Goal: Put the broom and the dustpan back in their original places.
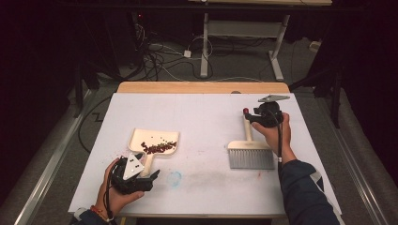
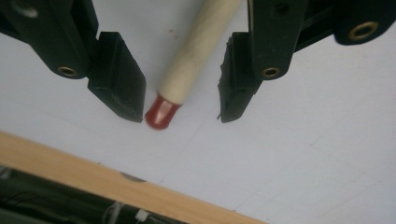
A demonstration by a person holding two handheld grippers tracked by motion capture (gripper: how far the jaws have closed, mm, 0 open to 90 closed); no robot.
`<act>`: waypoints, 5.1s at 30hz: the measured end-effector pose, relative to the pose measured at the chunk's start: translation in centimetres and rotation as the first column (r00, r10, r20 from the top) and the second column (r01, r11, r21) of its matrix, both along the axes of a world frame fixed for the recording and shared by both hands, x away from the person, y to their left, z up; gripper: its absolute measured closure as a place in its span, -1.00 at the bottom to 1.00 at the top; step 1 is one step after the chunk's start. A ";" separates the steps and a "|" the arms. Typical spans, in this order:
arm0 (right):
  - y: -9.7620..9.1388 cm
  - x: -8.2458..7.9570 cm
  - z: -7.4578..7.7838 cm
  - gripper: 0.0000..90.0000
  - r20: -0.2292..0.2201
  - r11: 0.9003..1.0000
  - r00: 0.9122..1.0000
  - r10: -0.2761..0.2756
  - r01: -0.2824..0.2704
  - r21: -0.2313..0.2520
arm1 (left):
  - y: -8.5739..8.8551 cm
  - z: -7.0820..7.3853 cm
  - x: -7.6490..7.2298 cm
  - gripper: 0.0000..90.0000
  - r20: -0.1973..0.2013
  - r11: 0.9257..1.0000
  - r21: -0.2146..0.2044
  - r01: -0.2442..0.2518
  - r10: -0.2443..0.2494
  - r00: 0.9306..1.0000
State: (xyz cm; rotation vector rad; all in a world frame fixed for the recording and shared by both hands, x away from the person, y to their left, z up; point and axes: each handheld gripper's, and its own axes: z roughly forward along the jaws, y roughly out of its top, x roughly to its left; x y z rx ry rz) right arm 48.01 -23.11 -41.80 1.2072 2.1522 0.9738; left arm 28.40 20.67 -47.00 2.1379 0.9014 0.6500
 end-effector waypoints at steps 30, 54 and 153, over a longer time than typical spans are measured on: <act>-0.2 -4.6 1.5 -0.20 0.191 0.990 0.981 0.019 -0.045 0.131 | 0.1 0.2 -0.3 -0.59 0.021 0.999 0.000 0.033 -0.033 0.999; 0.8 -6.0 2.7 -0.64 0.237 0.992 0.972 0.007 -0.037 0.124 | 0.1 0.3 -0.3 -0.60 0.033 0.999 0.018 0.038 -0.039 0.999; -2.6 -17.0 0.0 -0.58 0.374 0.982 0.908 0.187 -0.164 -0.093 | -0.5 -0.1 -0.3 -0.60 -0.001 0.995 0.074 0.071 -0.071 0.997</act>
